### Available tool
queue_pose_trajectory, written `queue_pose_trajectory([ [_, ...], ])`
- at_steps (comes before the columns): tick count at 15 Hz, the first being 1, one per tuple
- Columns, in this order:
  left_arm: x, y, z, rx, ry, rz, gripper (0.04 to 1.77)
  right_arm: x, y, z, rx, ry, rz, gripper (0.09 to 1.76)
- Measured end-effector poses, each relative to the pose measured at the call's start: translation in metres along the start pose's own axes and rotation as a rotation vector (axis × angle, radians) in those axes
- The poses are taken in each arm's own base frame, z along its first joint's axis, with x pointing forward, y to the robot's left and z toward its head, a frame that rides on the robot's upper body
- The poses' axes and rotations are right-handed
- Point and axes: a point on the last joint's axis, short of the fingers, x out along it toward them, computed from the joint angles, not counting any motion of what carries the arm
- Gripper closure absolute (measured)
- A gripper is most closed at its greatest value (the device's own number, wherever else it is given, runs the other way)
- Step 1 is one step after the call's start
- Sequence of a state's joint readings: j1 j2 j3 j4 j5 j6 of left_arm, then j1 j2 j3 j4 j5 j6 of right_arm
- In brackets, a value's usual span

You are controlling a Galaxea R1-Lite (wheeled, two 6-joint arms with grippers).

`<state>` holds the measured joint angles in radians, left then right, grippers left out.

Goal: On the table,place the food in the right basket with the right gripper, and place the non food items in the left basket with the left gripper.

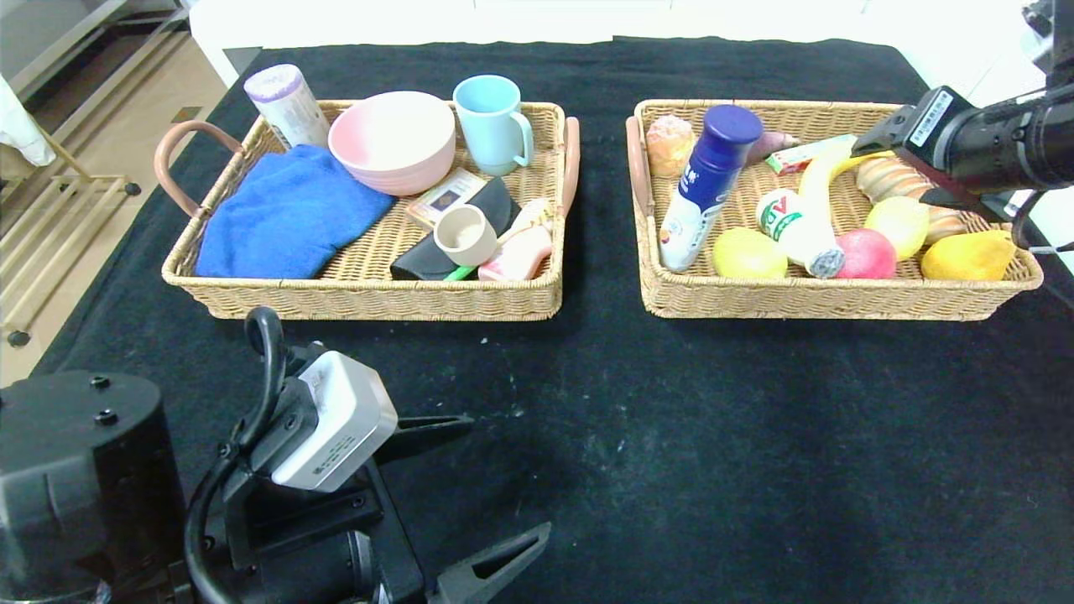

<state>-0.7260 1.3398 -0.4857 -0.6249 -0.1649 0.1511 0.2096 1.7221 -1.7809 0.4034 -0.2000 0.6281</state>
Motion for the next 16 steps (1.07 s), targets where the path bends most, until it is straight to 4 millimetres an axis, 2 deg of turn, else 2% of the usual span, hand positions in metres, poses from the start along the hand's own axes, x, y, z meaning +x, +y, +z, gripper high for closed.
queue_pose_trajectory([
  [4,-0.003,0.004,0.009,0.002,-0.037,0.031,0.09,-0.037,-0.020,-0.020,-0.170,0.106,0.089,0.27],
  [9,-0.023,0.017,0.026,-0.007,-0.087,0.188,0.09,-0.105,-0.052,-0.046,-0.400,0.109,0.228,0.21],
  [12,-0.048,0.013,0.023,-0.026,-0.017,0.236,0.09,-0.149,-0.075,-0.068,-0.513,0.139,0.319,0.19],
  [16,-0.090,0.008,0.027,-0.048,0.013,0.375,0.09,-0.211,-0.109,-0.094,-0.595,0.227,0.321,0.17],
])
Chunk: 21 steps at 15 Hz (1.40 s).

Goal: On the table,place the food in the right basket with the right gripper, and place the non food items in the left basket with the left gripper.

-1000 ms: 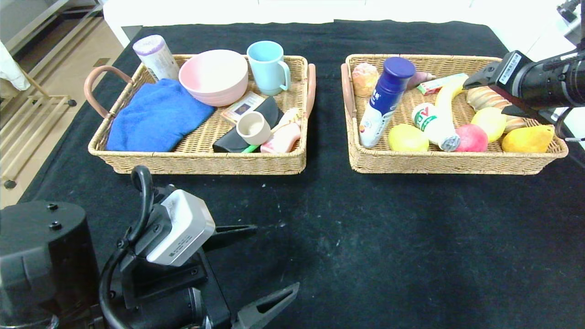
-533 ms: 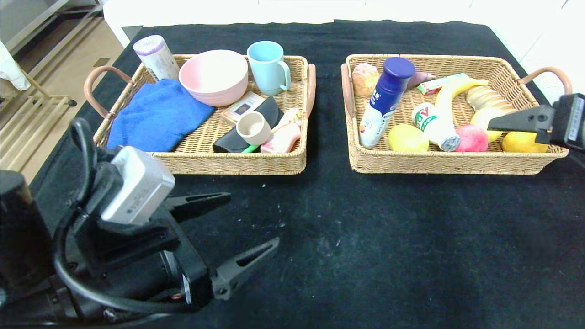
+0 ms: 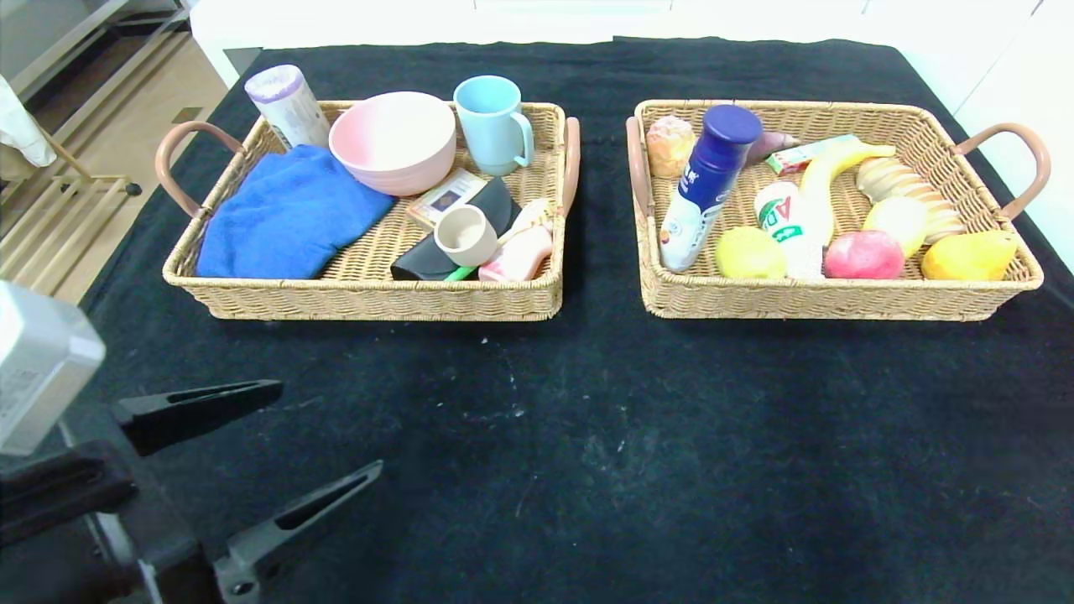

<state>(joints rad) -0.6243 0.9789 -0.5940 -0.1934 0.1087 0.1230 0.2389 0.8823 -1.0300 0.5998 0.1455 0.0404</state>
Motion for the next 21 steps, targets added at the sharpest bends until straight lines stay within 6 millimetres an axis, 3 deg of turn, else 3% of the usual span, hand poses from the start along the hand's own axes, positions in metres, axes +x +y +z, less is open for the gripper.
queue_pose_trajectory([
  [5,-0.057,0.017,0.002,-0.043,-0.046,0.167,0.09,-0.070,0.009,-0.043,-0.011,-0.068,-0.012,0.15],
  [8,-0.097,0.017,0.002,-0.058,-0.027,0.219,0.09,-0.118,0.019,-0.069,-0.002,-0.085,-0.039,0.15],
  [10,-0.121,0.014,0.003,-0.067,-0.060,0.247,0.09,-0.137,0.027,-0.084,-0.011,-0.125,-0.082,0.15],
  [14,-0.160,-0.001,-0.004,-0.076,-0.062,0.249,0.09,-0.144,0.047,-0.112,0.013,-0.169,-0.146,0.15],
  [19,-0.190,-0.025,-0.028,-0.126,-0.051,0.246,0.09,-0.135,0.050,-0.149,0.017,-0.165,-0.157,0.15],
  [21,-0.201,-0.030,-0.026,-0.149,-0.078,0.263,0.09,-0.132,0.049,-0.157,0.018,-0.161,-0.157,0.15],
])
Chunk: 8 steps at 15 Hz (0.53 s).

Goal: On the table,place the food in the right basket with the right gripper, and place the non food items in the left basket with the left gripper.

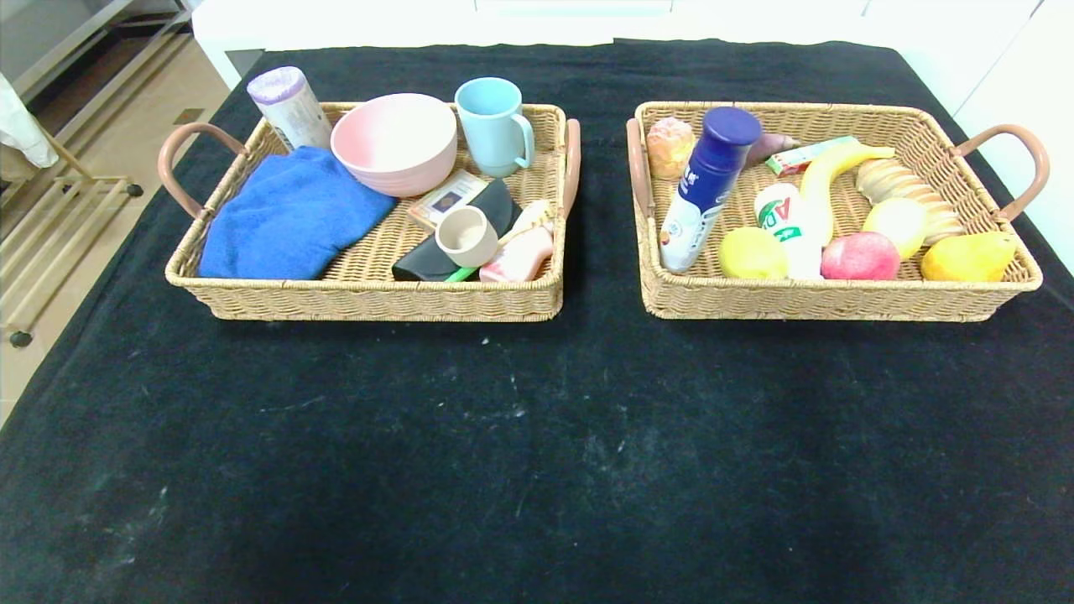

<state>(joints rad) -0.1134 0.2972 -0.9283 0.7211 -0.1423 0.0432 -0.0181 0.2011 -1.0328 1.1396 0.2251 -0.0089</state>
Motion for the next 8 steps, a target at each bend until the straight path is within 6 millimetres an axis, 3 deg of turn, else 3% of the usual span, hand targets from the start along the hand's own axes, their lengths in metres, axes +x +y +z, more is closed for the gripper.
queue_pose_trajectory([
  [4,-0.012,-0.013,0.005,0.006,-0.071,0.013,0.09,0.003,-0.001,-0.008,0.001,0.007,0.000,0.15],
  [8,-0.013,-0.017,-0.030,0.007,-0.067,0.008,0.09,0.012,-0.004,-0.024,-0.019,-0.047,0.001,0.15],
])
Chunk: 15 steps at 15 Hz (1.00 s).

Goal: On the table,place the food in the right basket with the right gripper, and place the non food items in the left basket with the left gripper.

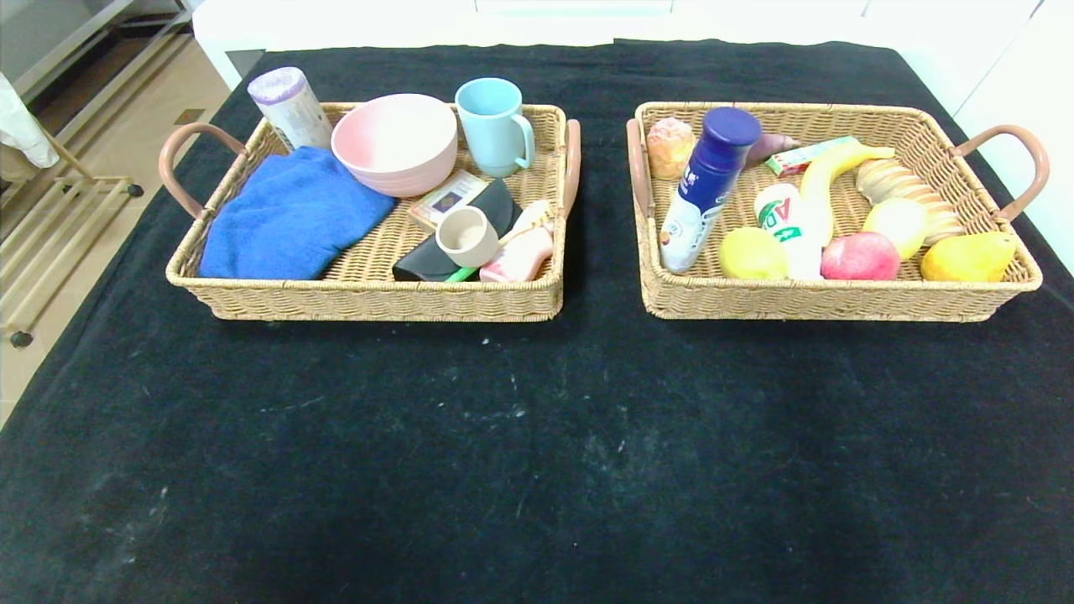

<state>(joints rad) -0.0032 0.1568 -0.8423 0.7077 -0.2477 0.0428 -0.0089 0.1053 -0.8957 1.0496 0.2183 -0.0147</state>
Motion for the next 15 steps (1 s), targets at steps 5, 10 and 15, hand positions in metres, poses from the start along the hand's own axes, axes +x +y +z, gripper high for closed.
queue_pose_trajectory([
  [5,0.035,0.007,-0.055,0.016,-0.079,0.042,0.09,0.043,-0.010,-0.014,-0.068,-0.209,-0.025,0.14],
  [10,0.077,0.018,-0.118,0.002,-0.060,0.166,0.09,0.105,-0.026,-0.046,-0.104,-0.337,-0.128,0.14],
  [15,0.082,0.021,-0.136,-0.059,-0.001,0.257,0.09,0.126,-0.031,-0.074,-0.050,-0.263,-0.183,0.14],
])
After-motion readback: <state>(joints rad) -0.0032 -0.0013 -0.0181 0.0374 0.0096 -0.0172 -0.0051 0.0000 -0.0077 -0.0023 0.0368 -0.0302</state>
